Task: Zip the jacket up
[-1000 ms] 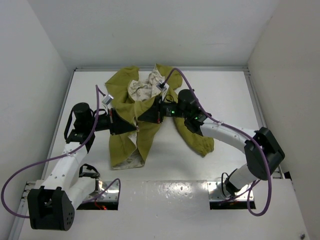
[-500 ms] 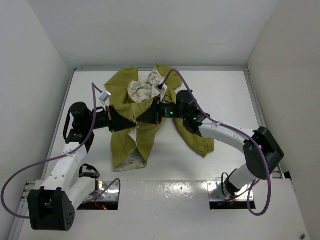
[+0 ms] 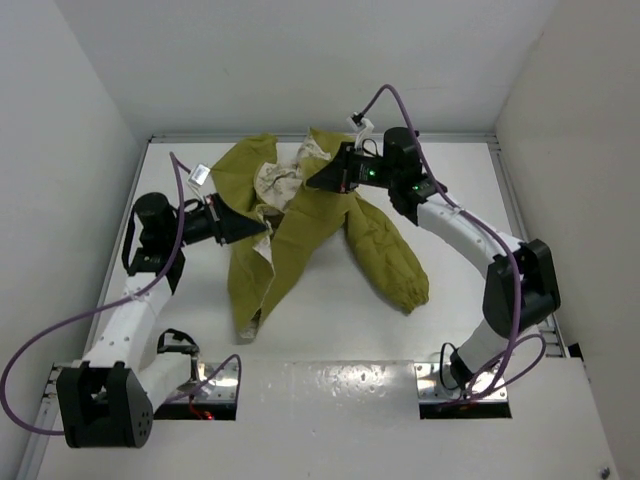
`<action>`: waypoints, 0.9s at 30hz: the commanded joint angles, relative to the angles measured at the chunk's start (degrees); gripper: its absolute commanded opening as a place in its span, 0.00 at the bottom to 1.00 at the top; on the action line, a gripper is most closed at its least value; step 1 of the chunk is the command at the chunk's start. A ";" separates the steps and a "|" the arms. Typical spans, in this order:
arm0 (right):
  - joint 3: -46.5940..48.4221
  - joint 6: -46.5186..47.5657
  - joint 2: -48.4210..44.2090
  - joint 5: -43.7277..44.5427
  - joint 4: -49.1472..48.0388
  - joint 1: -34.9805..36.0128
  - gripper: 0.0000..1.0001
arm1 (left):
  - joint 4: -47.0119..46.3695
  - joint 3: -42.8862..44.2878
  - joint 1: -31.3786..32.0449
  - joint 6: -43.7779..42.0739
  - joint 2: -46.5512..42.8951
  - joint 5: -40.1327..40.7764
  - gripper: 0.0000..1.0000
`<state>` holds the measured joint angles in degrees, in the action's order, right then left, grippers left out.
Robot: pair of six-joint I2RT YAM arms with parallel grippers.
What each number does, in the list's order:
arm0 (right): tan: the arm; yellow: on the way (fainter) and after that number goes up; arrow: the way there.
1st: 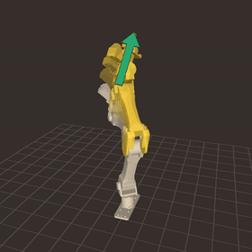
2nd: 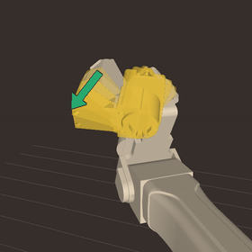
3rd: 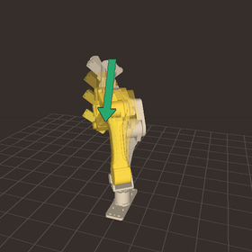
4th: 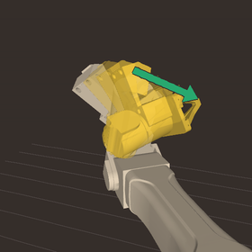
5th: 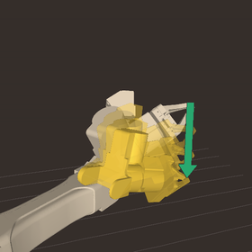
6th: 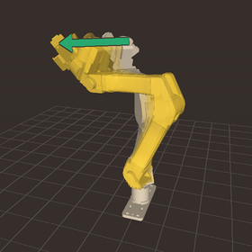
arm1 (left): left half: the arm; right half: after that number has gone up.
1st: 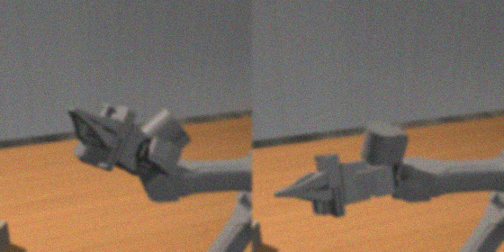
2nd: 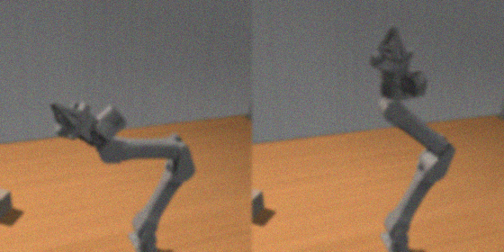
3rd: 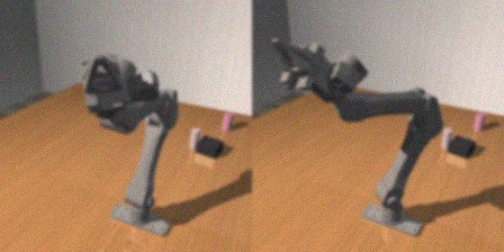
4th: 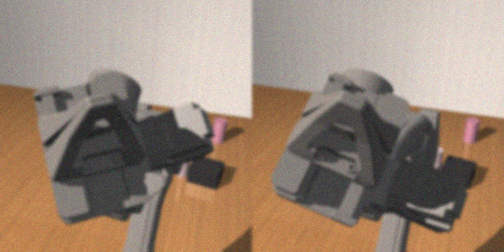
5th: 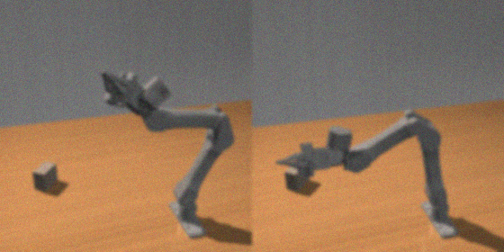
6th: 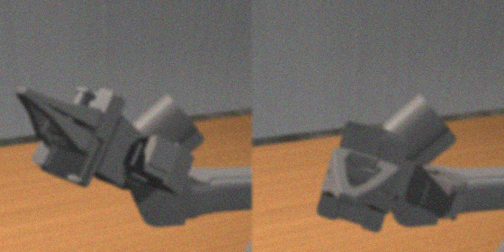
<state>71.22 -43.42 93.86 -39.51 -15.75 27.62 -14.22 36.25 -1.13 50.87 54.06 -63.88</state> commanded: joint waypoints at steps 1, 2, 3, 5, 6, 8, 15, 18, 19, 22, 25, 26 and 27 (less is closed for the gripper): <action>3.84 2.99 1.58 -2.86 8.80 -1.95 0.00 | 1.65 7.95 -1.42 1.16 4.81 4.20 0.10; 3.75 2.55 1.76 -3.03 9.07 -3.61 0.00 | -1.57 9.00 -1.42 1.16 5.95 4.20 0.10; 3.75 1.51 1.85 -3.82 8.89 -4.06 0.00 | -3.69 10.49 -0.73 1.68 7.18 4.20 0.03; 3.40 0.80 1.58 -4.61 8.54 -4.85 0.00 | -7.64 12.34 0.68 2.90 11.57 4.72 0.00; 3.40 -0.77 1.32 -5.57 8.37 -5.20 0.00 | -12.10 12.35 1.73 5.09 13.24 3.60 0.00; 2.70 -0.45 0.45 -7.33 4.68 -5.20 0.00 | -29.45 11.30 2.88 16.59 18.26 0.61 0.00; -0.64 -13.33 -1.67 -11.82 -0.49 -9.59 0.00 | -40.10 14.63 13.33 21.37 25.91 -3.01 0.00; -0.47 -19.94 -0.26 -13.31 -9.47 -9.95 0.00 | -37.20 18.06 14.66 19.35 27.76 -4.84 0.00; -0.82 -20.91 -0.44 -13.32 -11.39 -10.12 0.00 | -36.07 19.63 15.18 18.13 29.16 -5.55 0.00; -1.26 -21.01 -1.05 -14.19 -12.12 -11.09 0.00 | -33.24 20.87 15.19 16.53 30.40 -5.56 0.00; -1.17 -20.04 -1.23 -15.68 -10.96 -11.62 0.00 | -29.74 21.66 15.19 14.35 30.93 -5.72 0.00; -1.61 -19.43 -1.49 -15.95 -11.58 -11.62 0.00 | -28.42 22.37 15.19 12.69 31.45 -5.73 0.00; -1.61 -19.34 -1.49 -16.13 -11.93 -10.92 0.00 | -27.89 22.37 15.19 12.67 31.98 -5.73 0.00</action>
<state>69.84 -61.84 94.80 -53.15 -22.39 16.27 -43.48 56.03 13.91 66.67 85.21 -68.27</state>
